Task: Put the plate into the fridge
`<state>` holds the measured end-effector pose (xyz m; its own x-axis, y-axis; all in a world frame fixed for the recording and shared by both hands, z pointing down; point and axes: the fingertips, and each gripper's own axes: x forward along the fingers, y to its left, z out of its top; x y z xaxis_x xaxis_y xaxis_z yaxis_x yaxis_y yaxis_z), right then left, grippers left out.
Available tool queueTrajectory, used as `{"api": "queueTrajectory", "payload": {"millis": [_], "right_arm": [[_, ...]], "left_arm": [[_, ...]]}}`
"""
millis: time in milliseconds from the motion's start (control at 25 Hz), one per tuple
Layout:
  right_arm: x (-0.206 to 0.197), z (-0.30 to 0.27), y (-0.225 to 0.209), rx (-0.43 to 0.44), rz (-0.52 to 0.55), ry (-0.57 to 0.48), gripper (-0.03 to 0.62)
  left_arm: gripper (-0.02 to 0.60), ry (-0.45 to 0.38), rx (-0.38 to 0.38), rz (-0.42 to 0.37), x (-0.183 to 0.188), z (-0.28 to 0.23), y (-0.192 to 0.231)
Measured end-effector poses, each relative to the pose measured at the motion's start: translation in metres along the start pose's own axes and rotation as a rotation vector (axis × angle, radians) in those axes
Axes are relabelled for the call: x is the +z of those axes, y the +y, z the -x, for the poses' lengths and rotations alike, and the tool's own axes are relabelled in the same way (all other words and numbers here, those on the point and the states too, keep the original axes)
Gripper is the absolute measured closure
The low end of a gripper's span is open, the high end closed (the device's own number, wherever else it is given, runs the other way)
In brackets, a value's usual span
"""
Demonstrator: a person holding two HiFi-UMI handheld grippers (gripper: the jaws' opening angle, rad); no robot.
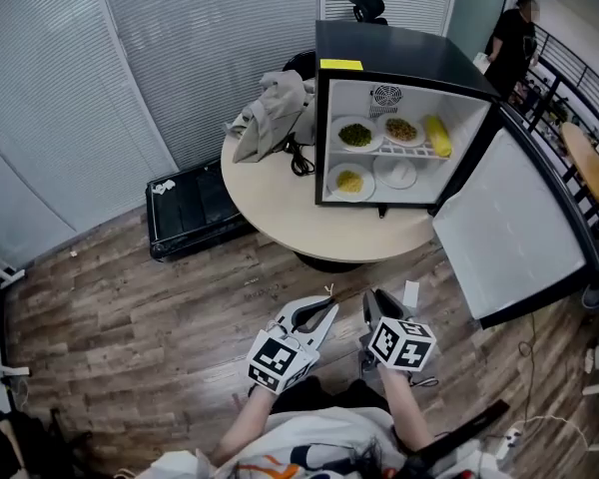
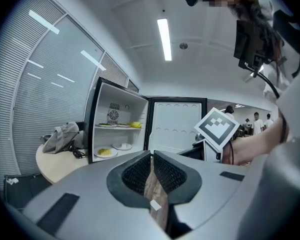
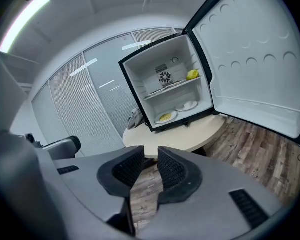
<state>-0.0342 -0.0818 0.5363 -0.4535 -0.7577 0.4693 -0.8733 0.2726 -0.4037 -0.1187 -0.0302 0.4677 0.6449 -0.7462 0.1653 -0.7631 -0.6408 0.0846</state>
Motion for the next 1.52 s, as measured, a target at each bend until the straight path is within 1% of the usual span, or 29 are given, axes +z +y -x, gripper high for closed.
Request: {"api": "queueTrajectory", "payload": {"millis": [320, 480, 680, 960, 1240, 1520], "right_arm": [[-0.014, 0.014, -0.006, 0.020, -0.008, 0.032, 0.522], [-0.012, 0.028, -0.022, 0.019, -0.010, 0.028, 0.540], [-0.007, 0.053, -0.036, 0.042, 0.001, 0.013, 0.553], [0.005, 0.093, -0.053, 0.098, 0.040, -0.023, 0.566], [-0.007, 0.125, -0.060, 0.165, 0.085, 0.000, 0.568], [-0.013, 0.146, -0.064, 0.217, 0.109, 0.010, 0.569]], "left_arm": [[0.555, 0.001, 0.009, 0.031, -0.001, -0.003, -0.013], [0.555, 0.004, 0.011, 0.030, 0.000, -0.011, -0.031], [0.555, 0.005, 0.033, 0.030, 0.001, -0.017, -0.056], [0.555, 0.002, 0.075, 0.037, 0.000, -0.026, -0.096], [0.555, 0.010, 0.097, 0.026, -0.006, -0.027, -0.140], [0.555, 0.006, 0.125, 0.007, -0.005, -0.023, -0.169]]}}
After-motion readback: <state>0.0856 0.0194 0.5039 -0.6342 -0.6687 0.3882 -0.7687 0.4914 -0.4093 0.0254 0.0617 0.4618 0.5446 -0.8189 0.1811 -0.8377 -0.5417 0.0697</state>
